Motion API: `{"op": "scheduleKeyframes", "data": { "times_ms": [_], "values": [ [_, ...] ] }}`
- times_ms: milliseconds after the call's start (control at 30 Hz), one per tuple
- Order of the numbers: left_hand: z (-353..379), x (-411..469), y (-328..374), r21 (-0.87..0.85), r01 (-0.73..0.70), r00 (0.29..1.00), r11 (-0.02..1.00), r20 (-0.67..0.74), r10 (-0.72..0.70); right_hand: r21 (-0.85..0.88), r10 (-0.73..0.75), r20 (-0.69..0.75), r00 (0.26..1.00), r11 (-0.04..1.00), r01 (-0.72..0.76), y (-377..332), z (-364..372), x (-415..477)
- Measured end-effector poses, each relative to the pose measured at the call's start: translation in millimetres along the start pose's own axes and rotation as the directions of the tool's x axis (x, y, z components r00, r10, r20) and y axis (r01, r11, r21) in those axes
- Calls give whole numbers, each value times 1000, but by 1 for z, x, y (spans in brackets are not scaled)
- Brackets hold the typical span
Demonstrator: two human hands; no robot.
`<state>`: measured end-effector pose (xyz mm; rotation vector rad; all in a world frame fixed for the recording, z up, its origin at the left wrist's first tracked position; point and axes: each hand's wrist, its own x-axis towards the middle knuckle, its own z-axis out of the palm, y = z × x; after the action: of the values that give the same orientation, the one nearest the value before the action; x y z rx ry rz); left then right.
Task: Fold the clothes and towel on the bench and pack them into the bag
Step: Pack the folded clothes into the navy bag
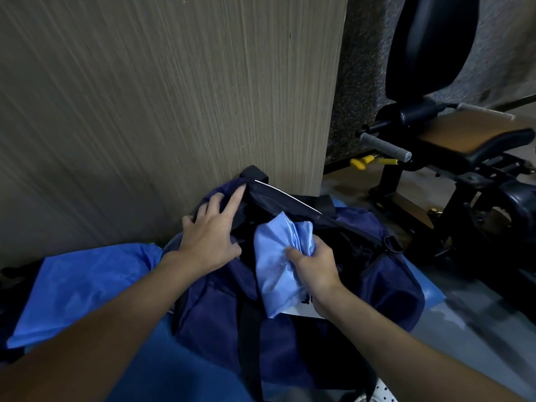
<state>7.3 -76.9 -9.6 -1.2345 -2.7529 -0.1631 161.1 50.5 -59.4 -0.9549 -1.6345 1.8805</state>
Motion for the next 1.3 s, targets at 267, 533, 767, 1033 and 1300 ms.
{"op": "scheduleKeyframes", "data": {
  "times_ms": [267,533,767,1033,1300],
  "values": [
    [-12,-4,-8,-20,-107,994,994,31,108,-48,122,-80,989,991,-126,9,31,34],
    [-15,-14,-17,-50,-224,964,973,137,229,-264,53,-39,998,963,-61,23,61,40],
    [-17,-12,-24,-106,-259,953,960,136,272,-538,-191,253,948,787,302,25,43,22],
    [-19,-13,-25,-119,-247,954,962,146,263,-662,-39,446,894,658,359,34,62,26],
    [-23,-16,-29,-112,-271,945,956,158,286,-636,-397,727,561,-81,767,20,50,41]
  ]
}}
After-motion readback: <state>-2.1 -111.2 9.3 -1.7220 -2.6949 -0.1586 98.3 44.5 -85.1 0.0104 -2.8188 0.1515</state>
